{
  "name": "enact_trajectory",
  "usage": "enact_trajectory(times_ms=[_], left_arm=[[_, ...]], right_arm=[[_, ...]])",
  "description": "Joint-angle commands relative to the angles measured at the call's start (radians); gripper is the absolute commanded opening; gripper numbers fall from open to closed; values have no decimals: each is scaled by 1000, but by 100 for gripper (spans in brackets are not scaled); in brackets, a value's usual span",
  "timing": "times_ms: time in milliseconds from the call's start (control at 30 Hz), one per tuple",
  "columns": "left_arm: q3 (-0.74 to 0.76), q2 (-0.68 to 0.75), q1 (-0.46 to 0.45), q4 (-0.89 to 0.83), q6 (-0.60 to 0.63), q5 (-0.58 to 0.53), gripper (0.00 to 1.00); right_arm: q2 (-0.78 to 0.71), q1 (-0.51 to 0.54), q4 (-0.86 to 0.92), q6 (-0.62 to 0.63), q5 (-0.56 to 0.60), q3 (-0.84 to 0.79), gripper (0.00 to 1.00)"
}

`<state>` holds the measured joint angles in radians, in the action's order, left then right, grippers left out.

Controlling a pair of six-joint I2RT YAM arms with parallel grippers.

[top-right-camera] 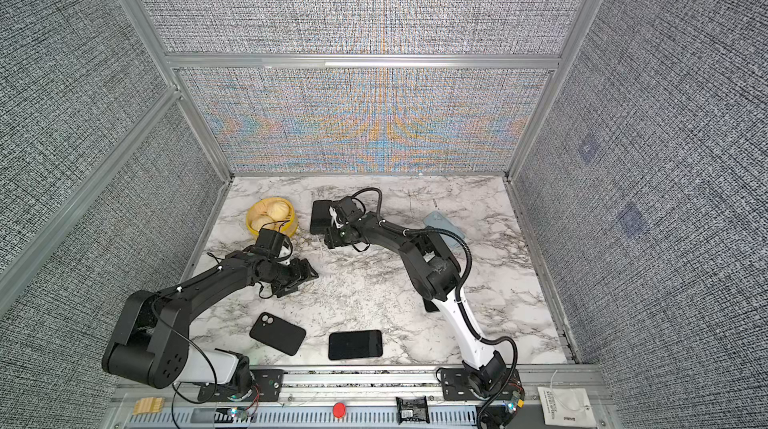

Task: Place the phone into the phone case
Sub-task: 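Move the right gripper over the light-blue phone case farther from the robot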

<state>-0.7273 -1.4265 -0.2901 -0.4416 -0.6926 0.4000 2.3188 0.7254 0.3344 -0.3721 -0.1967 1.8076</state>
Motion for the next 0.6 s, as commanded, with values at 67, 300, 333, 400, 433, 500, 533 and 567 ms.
enact_trajectory(times_ms=[67,300,333,400,433,500,533,567], left_arm=[[7,8,-4,39,-6,45,80],[-9,20,-45,70,-5,89,80],[-16,16,-59,73,-1,99,80],[-35,6,-88,75,6,103,80],[-46,-3,-106,75,11,103,80],[-69,-23,-137,85,13,104,80],[-81,-36,-151,94,15,107,80],[-97,-52,-162,105,16,112,80]], right_arm=[[-253,29,52,41,12,-153,73],[-570,10,204,134,261,-430,84],[-606,9,226,149,306,-469,87],[-671,-7,255,162,368,-537,94],[-696,-20,268,164,388,-570,96],[-743,-55,283,157,401,-619,99],[-765,-72,287,154,398,-642,99],[-785,-87,287,156,399,-663,99]])
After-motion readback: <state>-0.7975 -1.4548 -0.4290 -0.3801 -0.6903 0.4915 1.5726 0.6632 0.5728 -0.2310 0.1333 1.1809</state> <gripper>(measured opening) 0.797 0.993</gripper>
